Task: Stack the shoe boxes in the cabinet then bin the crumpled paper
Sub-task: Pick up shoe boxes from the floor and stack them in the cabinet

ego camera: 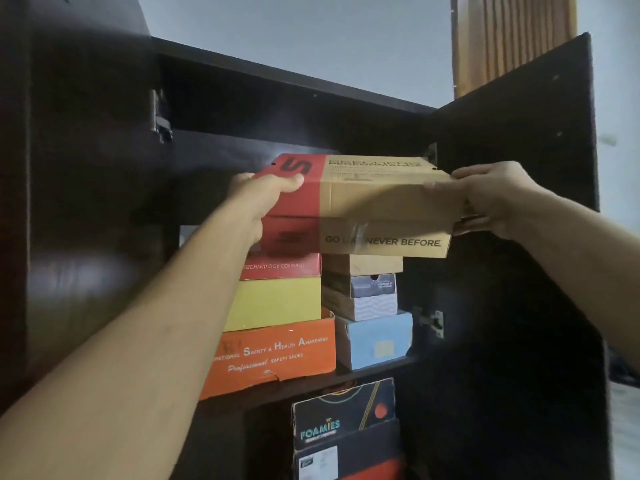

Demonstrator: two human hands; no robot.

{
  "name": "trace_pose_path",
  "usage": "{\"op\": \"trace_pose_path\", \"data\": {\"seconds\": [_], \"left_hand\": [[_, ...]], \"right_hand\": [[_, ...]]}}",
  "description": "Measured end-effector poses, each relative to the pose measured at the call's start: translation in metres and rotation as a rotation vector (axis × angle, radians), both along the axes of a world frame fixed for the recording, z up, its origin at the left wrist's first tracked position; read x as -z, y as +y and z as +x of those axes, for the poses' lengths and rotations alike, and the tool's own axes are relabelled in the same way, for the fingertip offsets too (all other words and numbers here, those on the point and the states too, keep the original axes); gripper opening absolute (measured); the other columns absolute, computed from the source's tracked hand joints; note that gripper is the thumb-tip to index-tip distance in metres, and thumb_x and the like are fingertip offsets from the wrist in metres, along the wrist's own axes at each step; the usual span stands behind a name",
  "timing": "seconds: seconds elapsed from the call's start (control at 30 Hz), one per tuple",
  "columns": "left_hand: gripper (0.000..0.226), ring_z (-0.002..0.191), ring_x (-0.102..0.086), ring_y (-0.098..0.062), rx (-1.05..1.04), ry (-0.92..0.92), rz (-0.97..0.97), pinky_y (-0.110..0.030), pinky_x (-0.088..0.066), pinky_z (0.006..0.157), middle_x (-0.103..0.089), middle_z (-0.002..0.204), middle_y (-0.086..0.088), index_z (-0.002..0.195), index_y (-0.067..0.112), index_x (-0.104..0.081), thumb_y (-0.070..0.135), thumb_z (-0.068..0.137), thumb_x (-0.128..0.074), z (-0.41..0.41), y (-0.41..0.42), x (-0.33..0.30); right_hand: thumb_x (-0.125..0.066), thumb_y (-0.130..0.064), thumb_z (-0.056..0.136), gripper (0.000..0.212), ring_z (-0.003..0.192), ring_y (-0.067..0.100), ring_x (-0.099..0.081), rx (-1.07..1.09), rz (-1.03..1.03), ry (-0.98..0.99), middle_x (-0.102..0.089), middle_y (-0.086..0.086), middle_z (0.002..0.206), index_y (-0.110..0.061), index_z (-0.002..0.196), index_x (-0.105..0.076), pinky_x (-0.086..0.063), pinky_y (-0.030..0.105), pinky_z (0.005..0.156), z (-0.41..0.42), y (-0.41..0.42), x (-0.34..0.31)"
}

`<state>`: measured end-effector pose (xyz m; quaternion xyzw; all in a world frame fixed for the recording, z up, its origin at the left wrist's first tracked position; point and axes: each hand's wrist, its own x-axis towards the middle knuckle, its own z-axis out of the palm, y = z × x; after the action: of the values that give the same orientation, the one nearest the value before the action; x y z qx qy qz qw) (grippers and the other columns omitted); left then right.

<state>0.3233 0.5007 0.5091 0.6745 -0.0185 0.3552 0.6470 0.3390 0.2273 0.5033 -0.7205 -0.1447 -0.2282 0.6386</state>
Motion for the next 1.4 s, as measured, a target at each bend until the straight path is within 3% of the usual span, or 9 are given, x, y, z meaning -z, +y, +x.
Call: {"op": "trace_pose_path", "data": {"seconds": [0.07, 0.17, 0.43, 0.7, 0.83, 1.1, 1.17, 1.23, 1.4], "left_hand": [[0.058, 0.084, -0.07, -0.021, -0.035, -0.017, -0.032, -0.036, -0.057, 0.072, -0.072, 0.097, -0.003, 0.114, 0.015, -0.063, 0.03, 0.063, -0.087, 0.008, 0.01, -0.014], [0.074, 0.088, -0.07, -0.028, -0.09, -0.045, -0.053, -0.047, -0.058, 0.076, -0.071, 0.104, -0.007, 0.121, 0.015, -0.058, 0.033, 0.056, -0.088, 0.023, 0.031, -0.03], [0.038, 0.09, -0.064, -0.02, -0.293, -0.02, 0.03, -0.034, -0.049, 0.074, -0.067, 0.108, -0.005, 0.118, 0.017, -0.057, 0.013, 0.083, -0.072, 0.048, 0.081, -0.043], [0.042, 0.106, -0.06, -0.022, -0.349, 0.021, 0.123, -0.044, -0.046, 0.098, -0.066, 0.111, 0.0, 0.119, 0.019, -0.056, 0.002, 0.083, -0.069, 0.065, 0.137, -0.035], [0.051, 0.101, -0.061, -0.021, -0.338, 0.008, 0.098, -0.039, -0.05, 0.092, -0.064, 0.114, -0.002, 0.123, 0.015, -0.05, -0.002, 0.08, -0.07, 0.077, 0.144, -0.036], [0.072, 0.097, -0.06, -0.015, -0.36, 0.052, 0.176, -0.021, -0.043, 0.072, -0.058, 0.119, -0.003, 0.139, 0.014, -0.034, -0.01, 0.08, -0.067, 0.095, 0.16, -0.028], [0.1, 0.108, -0.057, -0.016, -0.347, 0.095, 0.184, -0.023, -0.044, 0.086, -0.05, 0.137, -0.004, 0.153, 0.018, -0.008, -0.009, 0.079, -0.069, 0.101, 0.167, -0.028], [0.122, 0.137, -0.037, -0.022, -0.382, 0.14, 0.211, -0.035, -0.033, 0.111, -0.031, 0.155, -0.004, 0.152, 0.023, 0.016, -0.004, 0.075, -0.074, 0.103, 0.171, -0.026], [0.123, 0.148, 0.009, -0.032, -0.611, 0.199, 0.434, -0.047, -0.006, 0.121, 0.019, 0.161, -0.006, 0.15, 0.025, 0.023, 0.009, 0.077, -0.075, 0.103, 0.149, -0.025]], "right_hand": [[-0.085, -0.02, 0.071, 0.056, 0.075, 0.018, -0.06, -0.019, 0.025, -0.015, -0.059, 0.002, 0.091, -0.009, 0.12, -0.061, -0.059, 0.042, 0.067, 0.019, 0.018, -0.013], [-0.086, -0.026, 0.071, 0.071, 0.097, 0.024, -0.062, -0.042, 0.06, -0.036, -0.059, 0.005, 0.115, -0.009, 0.133, -0.055, -0.059, 0.042, 0.07, 0.052, 0.046, -0.032], [-0.08, -0.021, 0.08, 0.056, 0.111, 0.027, -0.061, -0.068, 0.177, -0.076, -0.061, 0.009, 0.125, -0.015, 0.131, -0.058, -0.059, 0.043, 0.085, 0.144, 0.116, -0.045], [-0.067, 0.001, 0.084, 0.05, 0.117, 0.026, -0.058, -0.046, 0.12, -0.094, -0.059, 0.009, 0.13, -0.016, 0.131, -0.061, -0.052, 0.036, 0.099, 0.195, 0.183, -0.049], [-0.057, 0.0, 0.088, 0.042, 0.116, 0.027, -0.058, 0.003, 0.133, -0.128, -0.06, 0.01, 0.128, -0.014, 0.127, -0.063, -0.048, 0.027, 0.092, 0.205, 0.206, -0.051], [-0.055, 0.001, 0.087, 0.05, 0.121, 0.029, -0.055, 0.023, 0.024, -0.17, -0.057, 0.01, 0.134, -0.014, 0.135, -0.056, -0.047, 0.036, 0.103, 0.226, 0.225, -0.047], [-0.055, 0.001, 0.086, 0.053, 0.119, 0.03, -0.057, 0.047, -0.018, -0.194, -0.059, 0.01, 0.131, -0.015, 0.136, -0.056, -0.049, 0.037, 0.101, 0.224, 0.226, -0.045], [-0.055, 0.002, 0.087, 0.053, 0.119, 0.03, -0.057, 0.061, -0.065, -0.21, -0.059, 0.011, 0.129, -0.013, 0.138, -0.053, -0.049, 0.035, 0.097, 0.219, 0.225, -0.044], [-0.063, -0.004, 0.086, 0.045, 0.11, 0.026, -0.06, 0.098, -0.179, -0.257, -0.065, 0.009, 0.118, -0.01, 0.13, -0.059, -0.048, 0.027, 0.082, 0.202, 0.203, -0.034]]}}
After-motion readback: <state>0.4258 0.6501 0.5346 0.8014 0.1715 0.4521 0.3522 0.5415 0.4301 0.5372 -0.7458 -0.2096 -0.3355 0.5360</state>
